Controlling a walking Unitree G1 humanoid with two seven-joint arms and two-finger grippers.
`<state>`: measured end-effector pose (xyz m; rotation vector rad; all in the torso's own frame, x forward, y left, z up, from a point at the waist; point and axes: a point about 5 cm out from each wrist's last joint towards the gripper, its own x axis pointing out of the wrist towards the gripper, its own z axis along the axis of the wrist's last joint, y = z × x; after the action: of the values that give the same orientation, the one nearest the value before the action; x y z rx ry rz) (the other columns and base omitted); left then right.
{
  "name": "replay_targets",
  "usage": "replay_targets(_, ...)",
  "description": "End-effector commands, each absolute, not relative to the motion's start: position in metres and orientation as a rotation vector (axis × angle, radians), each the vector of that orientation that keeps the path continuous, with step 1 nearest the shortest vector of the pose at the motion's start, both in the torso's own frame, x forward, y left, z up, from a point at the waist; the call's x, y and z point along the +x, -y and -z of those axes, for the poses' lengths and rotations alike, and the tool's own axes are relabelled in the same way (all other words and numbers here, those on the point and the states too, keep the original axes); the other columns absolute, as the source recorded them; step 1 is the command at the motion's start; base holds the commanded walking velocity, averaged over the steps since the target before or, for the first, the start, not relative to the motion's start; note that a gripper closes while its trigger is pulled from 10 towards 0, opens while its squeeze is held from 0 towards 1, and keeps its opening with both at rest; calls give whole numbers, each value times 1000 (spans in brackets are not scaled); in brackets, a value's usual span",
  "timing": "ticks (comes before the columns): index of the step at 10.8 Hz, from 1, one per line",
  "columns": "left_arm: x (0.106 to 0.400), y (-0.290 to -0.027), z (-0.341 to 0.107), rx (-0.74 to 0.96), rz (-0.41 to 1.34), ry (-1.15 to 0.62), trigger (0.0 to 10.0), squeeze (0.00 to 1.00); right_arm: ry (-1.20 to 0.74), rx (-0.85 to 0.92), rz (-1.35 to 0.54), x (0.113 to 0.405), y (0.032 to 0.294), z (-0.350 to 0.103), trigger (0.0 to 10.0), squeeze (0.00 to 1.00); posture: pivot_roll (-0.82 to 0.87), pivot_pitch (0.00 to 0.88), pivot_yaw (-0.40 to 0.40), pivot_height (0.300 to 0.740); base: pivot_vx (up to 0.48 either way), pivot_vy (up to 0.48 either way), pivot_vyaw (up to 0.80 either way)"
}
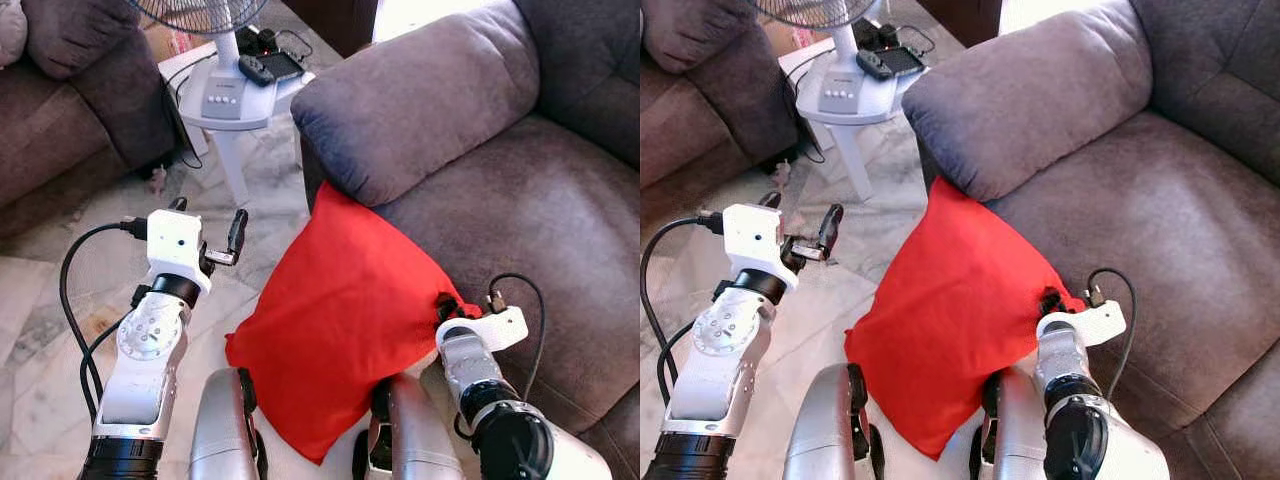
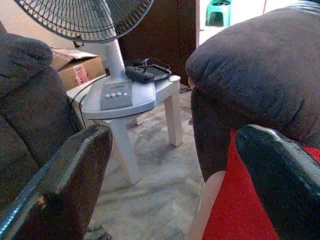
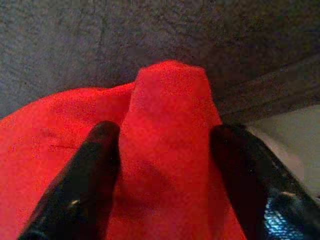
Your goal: Move the pillow to the sofa from floor
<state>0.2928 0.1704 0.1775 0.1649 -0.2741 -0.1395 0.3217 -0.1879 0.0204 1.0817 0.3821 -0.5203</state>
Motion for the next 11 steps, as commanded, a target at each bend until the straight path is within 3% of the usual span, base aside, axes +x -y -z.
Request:
replay_targets(1,291,-171,-175,166,139,255,10000,0,-396,1084,541,318,190,-16,0,0,151,231,-40,586,0,0,0)
replay_targets(11,300,-166,-166,177,157,214,10000,0,-413,963,475,321,189,-19,0,0,143,196,-34,586,0,0,0)
